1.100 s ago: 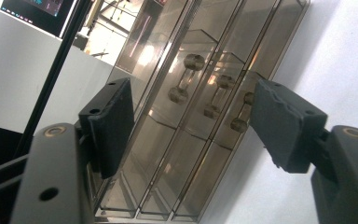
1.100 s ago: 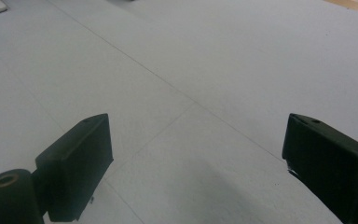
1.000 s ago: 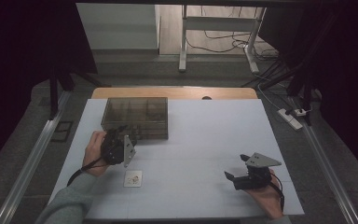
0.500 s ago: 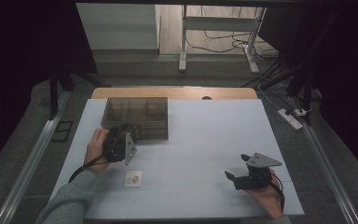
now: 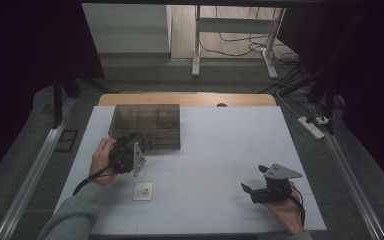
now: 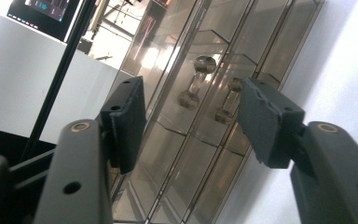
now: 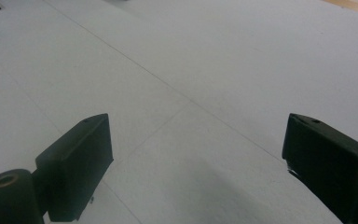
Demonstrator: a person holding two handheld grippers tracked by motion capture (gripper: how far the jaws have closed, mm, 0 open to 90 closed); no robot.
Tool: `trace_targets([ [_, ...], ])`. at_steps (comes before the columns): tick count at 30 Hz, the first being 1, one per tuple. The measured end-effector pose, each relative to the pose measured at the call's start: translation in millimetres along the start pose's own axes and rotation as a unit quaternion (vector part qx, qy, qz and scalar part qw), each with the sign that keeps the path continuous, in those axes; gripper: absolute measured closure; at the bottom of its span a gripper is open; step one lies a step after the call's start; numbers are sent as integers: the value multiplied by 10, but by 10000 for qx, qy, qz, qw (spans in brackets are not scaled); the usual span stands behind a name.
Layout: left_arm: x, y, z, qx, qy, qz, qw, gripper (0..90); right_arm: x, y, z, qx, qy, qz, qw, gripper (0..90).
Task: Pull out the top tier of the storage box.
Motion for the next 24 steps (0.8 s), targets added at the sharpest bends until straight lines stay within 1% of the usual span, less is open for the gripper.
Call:
trace_targets([
  [4,-14,-6,3,7,-18,-6,10000,440,-1,0,2,3,5,4,10000,80],
  [11,-42,-9,10,-23,31,0,10000,477,-1,-2,2,-9,-3,-12,10000,80],
  [14,-64,-16,7,-72,84,-8,9999,500,-6,-3,3,-34,-16,-5,10000,80],
  [18,-88,-14,7,-31,67,-35,10000,521,-5,-3,3,-32,-15,-6,10000,80],
  [24,-119,-14,10,-95,106,-61,9999,559,-8,-6,5,-44,-7,1,10000,80],
])
Point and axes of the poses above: each handheld gripper's, and its own axes: x roughly backward along the jaws, z roughly out of its underside, y roughly to its left, the point moved 2 cm from there along -x, roughly forward along the jaws, and after that the axes turned 12 degrees about z, right-handed, at the moved point
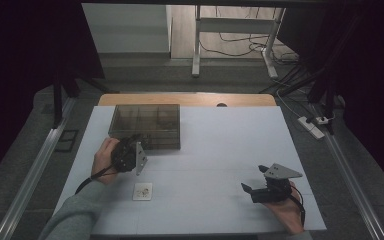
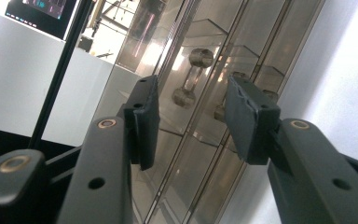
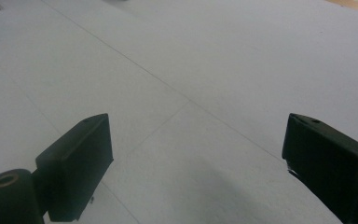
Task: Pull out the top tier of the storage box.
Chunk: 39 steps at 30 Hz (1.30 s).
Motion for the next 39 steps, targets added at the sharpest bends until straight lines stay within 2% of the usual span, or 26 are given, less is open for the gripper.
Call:
trace_targets([
  [26,-41,15,17,-51,5,-119,9999,665,-4,-4,2,10,9,0,10000,80],
  [39,-80,4,23,-119,42,-109,9999,727,2,-6,1,2,3,25,10000,80],
])
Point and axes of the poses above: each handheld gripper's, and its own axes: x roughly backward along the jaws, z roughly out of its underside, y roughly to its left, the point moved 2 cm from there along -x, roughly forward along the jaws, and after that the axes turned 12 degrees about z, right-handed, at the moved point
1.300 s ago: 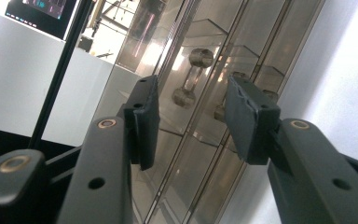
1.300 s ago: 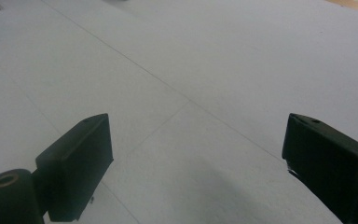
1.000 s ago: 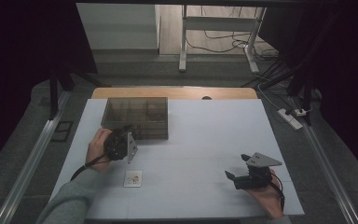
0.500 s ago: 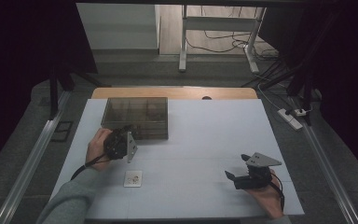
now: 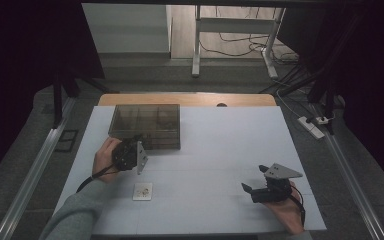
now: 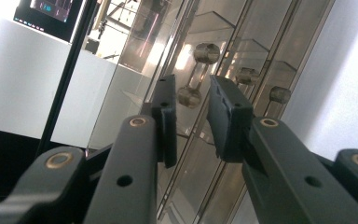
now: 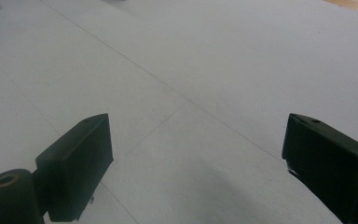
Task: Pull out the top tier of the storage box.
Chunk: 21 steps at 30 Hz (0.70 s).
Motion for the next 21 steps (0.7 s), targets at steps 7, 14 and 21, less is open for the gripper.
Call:
trace_targets([
  [7,-7,3,8,-5,38,-1,10000,733,-1,1,0,10,1,-1,10000,80],
  [14,-21,4,19,0,62,-21,10000,733,1,0,0,8,-1,4,10000,80],
  [21,-40,14,23,18,58,-34,10000,732,3,-1,0,14,2,-4,10000,80],
])
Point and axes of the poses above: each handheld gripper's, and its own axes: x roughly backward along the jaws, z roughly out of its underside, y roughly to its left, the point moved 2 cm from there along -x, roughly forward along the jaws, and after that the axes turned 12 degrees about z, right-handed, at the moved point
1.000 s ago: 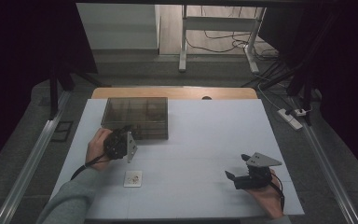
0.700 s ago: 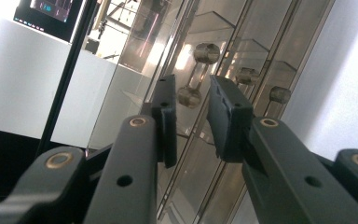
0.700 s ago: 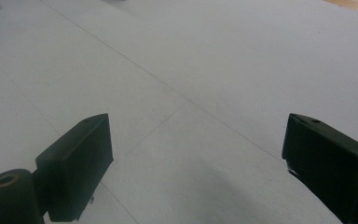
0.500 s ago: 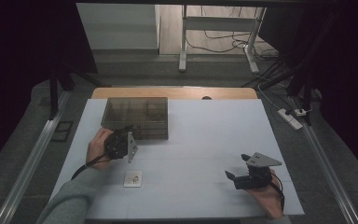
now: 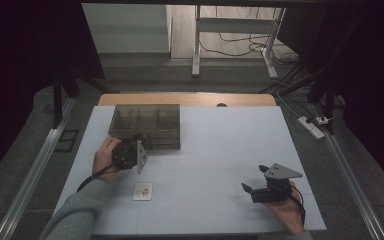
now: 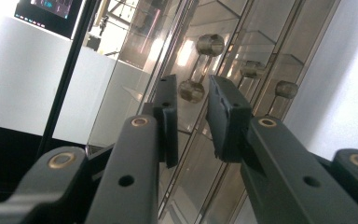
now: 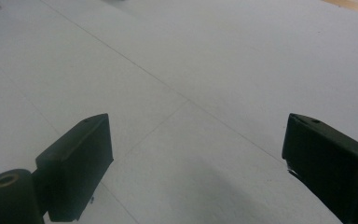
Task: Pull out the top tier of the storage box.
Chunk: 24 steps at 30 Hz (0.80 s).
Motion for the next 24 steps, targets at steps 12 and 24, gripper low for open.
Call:
trace_targets([
  [12,-10,-10,-2,-46,9,-37,10000,758,0,-1,0,5,2,10,10000,80],
  [24,-6,-8,4,-133,45,-80,9999,777,0,-1,0,14,4,19,10000,80],
])
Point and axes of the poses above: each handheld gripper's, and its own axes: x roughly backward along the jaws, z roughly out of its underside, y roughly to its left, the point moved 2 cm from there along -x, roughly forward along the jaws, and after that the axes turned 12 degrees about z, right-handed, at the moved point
